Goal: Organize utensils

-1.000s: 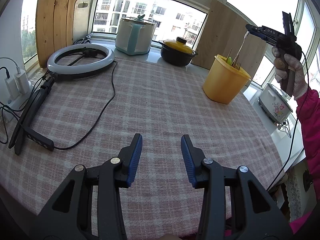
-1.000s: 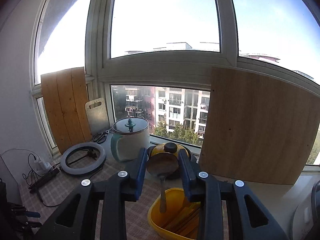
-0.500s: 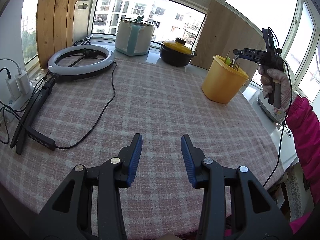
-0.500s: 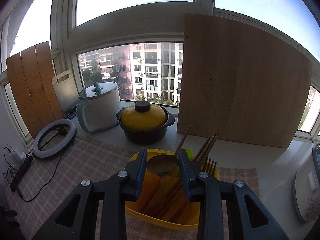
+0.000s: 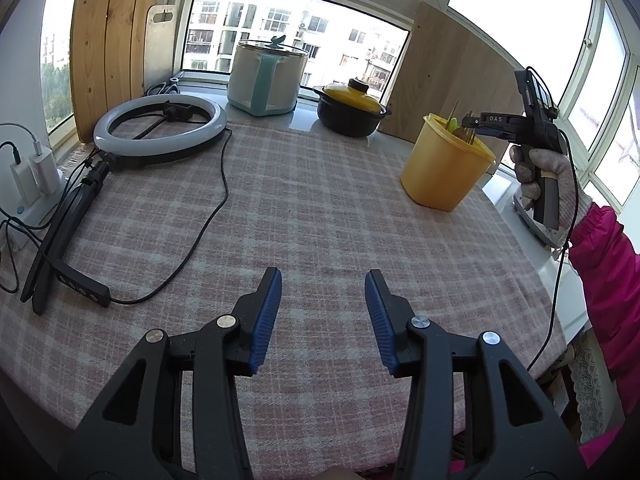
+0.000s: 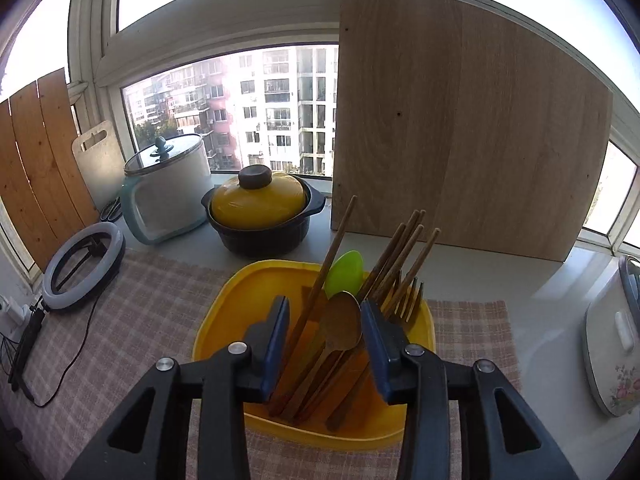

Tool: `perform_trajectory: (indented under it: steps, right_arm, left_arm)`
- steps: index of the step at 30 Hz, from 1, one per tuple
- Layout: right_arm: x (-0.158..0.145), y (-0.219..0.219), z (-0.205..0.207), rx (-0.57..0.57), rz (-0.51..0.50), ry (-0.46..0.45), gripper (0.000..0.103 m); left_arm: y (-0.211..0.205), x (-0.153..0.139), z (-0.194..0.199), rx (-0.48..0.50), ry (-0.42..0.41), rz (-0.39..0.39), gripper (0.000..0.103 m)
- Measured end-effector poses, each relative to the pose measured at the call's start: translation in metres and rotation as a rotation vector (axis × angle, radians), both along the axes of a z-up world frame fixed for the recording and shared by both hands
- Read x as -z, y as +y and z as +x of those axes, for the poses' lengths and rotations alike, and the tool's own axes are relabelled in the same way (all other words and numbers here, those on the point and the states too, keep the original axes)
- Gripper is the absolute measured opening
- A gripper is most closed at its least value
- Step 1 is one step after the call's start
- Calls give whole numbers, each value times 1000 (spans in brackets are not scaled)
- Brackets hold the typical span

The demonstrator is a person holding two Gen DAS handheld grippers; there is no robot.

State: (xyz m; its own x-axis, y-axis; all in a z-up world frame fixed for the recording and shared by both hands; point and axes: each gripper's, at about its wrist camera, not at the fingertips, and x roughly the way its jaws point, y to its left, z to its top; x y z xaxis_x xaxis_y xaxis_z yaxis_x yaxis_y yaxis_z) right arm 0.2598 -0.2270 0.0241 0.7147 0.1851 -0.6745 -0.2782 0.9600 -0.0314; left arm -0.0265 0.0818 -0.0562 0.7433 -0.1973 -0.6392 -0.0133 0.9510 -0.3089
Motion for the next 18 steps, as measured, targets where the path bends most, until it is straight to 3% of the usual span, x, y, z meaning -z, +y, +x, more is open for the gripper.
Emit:
perform_trajectory:
  steps: [5,9,11,15,18]
  right_arm:
    - [-5,1,-31,6,18,-6,39]
    - [-7,0,-71,9,61,-7,53]
    - [-6,1,-92,9,80,-15,55]
    - [-1,1,-128,18,92,-22,69]
    - [1,3,-151,30,74,-43,72]
  left_arm:
    - [-5,-5,6,16,-15,8,44]
    - [-8,-14,12,16,-47,10,44]
    - [-10,-20,14,16,-67,12,45]
    - [-15,-31,20,14,-109,34,54]
    - [-18,-38,23,10,-135,44,63]
